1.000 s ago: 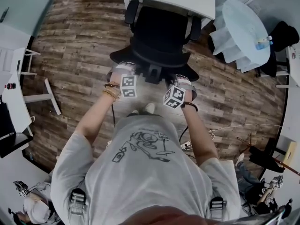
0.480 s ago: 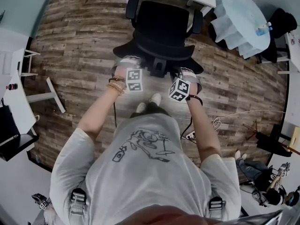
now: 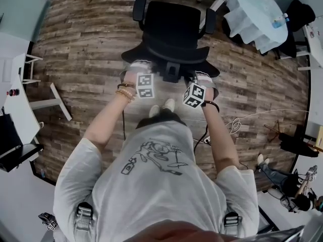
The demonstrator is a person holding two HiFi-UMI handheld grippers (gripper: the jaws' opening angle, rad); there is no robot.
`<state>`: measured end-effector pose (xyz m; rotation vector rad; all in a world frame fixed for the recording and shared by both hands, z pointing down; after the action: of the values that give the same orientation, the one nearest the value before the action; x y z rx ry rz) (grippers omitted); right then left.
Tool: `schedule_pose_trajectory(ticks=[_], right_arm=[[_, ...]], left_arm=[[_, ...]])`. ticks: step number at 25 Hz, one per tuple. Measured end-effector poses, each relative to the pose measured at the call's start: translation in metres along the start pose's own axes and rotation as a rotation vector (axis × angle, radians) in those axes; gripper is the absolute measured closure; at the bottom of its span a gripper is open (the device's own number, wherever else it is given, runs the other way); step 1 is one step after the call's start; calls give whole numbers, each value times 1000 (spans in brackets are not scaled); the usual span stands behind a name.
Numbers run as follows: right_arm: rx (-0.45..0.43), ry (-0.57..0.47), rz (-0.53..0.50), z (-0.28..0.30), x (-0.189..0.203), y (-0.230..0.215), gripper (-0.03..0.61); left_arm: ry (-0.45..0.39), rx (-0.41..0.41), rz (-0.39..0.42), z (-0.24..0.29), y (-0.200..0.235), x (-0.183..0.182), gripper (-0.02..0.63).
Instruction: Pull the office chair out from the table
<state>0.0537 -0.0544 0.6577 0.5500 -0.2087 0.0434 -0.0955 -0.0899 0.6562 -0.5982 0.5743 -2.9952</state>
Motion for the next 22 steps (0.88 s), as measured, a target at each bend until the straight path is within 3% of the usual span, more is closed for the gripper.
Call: schedule_pose_trajectory(ticks=[22], right_arm=[[1,-16,-15,-94,0,151,471]], left_arm=[[18,0,-7,-66,-173,-20,523]])
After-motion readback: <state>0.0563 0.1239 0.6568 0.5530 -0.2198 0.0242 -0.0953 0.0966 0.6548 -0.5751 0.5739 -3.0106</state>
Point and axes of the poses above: the fingertips, and each gripper's own axes: z forward along the fingers, y to its left, x out of its underside, the point moved 5 cm from there along -z, backward along the fingers, and after that the axes turned 11 degrees about -z, right-handed, at the moved point
